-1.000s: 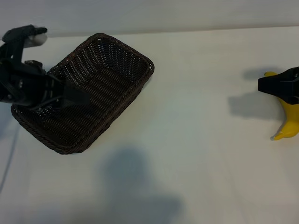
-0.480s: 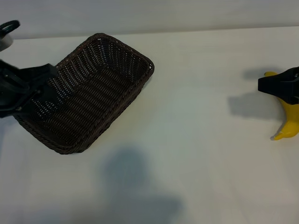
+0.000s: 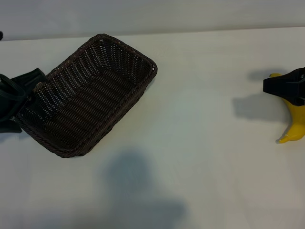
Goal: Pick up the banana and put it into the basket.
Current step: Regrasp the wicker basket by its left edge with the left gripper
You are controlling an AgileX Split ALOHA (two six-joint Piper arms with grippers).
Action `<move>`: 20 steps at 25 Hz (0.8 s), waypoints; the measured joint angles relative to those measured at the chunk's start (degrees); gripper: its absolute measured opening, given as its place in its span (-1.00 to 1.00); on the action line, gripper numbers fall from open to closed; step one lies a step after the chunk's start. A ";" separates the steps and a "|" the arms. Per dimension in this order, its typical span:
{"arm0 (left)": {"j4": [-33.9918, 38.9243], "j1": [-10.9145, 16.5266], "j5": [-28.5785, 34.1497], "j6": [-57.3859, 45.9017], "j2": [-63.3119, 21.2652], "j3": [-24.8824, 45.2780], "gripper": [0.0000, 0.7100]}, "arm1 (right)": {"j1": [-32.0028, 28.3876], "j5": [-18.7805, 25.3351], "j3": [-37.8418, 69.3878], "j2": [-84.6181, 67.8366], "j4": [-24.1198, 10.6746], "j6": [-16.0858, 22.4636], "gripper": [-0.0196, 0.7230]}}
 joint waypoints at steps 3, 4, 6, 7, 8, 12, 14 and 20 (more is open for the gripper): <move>-0.69 0.51 0.14 -1.91 2.46 0.00 0.57 | 0.00 -0.07 0.00 0.00 0.00 0.00 0.37; -1.16 0.51 0.14 -2.18 3.35 -0.06 0.57 | 0.00 -0.07 0.00 0.00 0.00 0.00 0.37; -1.68 0.51 0.09 -2.65 4.90 -0.06 0.57 | 0.00 -0.07 0.00 0.00 0.00 0.00 0.37; -1.93 0.51 0.02 -2.81 5.70 -0.06 0.57 | 0.00 -0.07 0.00 0.00 0.00 0.00 0.37; -2.19 0.51 -0.03 -2.88 6.36 -0.06 0.57 | 0.00 -0.11 0.00 0.00 0.00 0.00 0.37; -2.49 0.51 -0.46 -3.03 8.75 -0.06 0.57 | 0.00 -0.11 0.00 0.00 0.00 0.00 0.37; -2.66 0.51 -0.95 -3.06 9.46 -0.06 0.57 | 0.00 -0.11 0.00 0.00 0.00 0.00 0.37; -2.72 0.51 -1.90 -4.64 9.58 -0.06 0.57 | 0.00 -0.35 0.00 0.00 0.00 0.00 0.37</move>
